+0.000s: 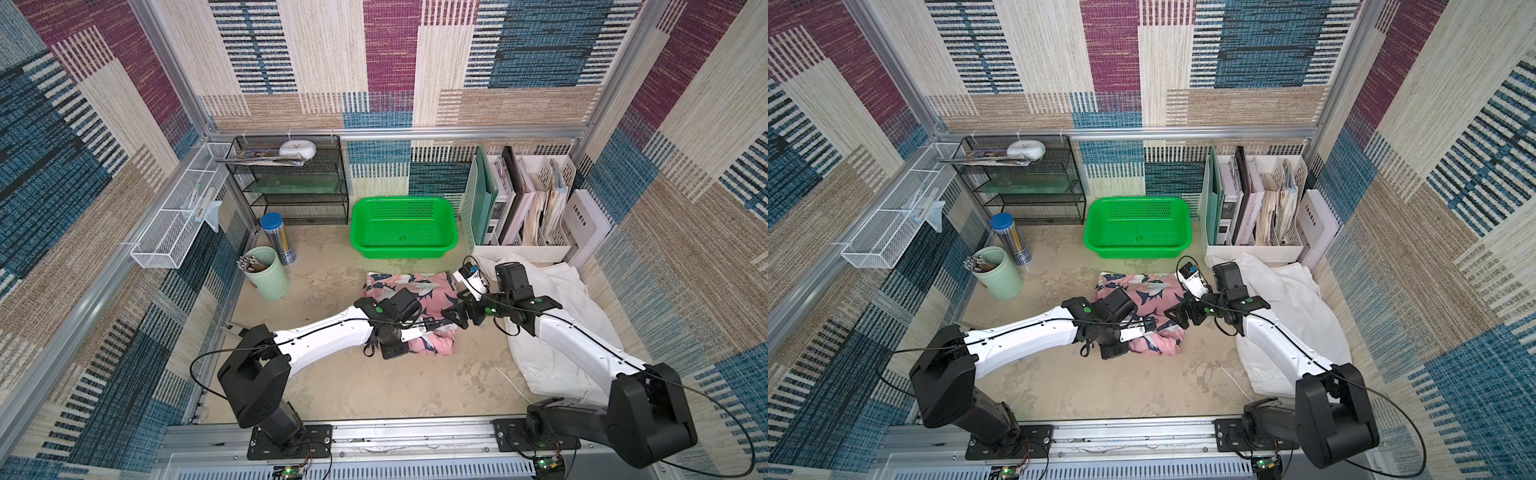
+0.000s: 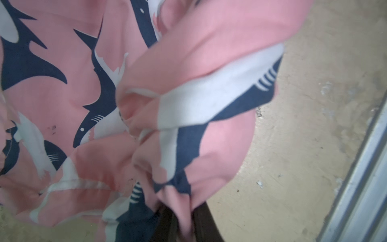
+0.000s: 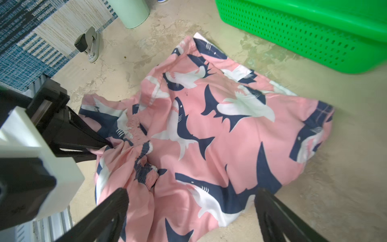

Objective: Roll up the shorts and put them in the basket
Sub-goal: Roll the shorts at the center of the board.

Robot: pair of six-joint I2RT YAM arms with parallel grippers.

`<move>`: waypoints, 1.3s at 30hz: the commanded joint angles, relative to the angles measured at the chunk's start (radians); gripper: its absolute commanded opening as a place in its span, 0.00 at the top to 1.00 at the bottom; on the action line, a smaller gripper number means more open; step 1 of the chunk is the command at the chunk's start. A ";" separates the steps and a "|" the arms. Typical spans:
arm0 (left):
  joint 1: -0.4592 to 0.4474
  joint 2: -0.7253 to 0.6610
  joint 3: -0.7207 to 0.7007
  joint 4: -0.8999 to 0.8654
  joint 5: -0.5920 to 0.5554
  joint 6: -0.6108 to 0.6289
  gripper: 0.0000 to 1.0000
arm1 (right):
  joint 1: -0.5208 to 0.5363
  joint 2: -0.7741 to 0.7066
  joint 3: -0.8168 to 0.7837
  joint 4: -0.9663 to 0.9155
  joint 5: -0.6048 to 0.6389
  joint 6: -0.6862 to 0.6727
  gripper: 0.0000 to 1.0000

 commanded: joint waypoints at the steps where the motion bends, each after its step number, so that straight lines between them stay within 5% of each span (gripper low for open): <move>1: 0.020 0.022 0.034 -0.114 0.122 -0.008 0.84 | 0.027 -0.070 -0.025 0.054 0.068 -0.061 0.01; 12: 0.093 0.173 0.193 -0.262 0.329 0.016 0.84 | 0.176 -0.316 -0.180 0.117 0.220 -0.245 0.01; 27: 0.158 0.409 0.343 -0.362 0.457 0.067 0.85 | 0.515 -0.303 -0.255 0.054 0.549 -0.522 0.03; 39: 0.197 0.558 0.410 -0.376 0.493 0.066 0.85 | 0.637 -0.163 -0.278 0.094 0.649 -0.579 0.12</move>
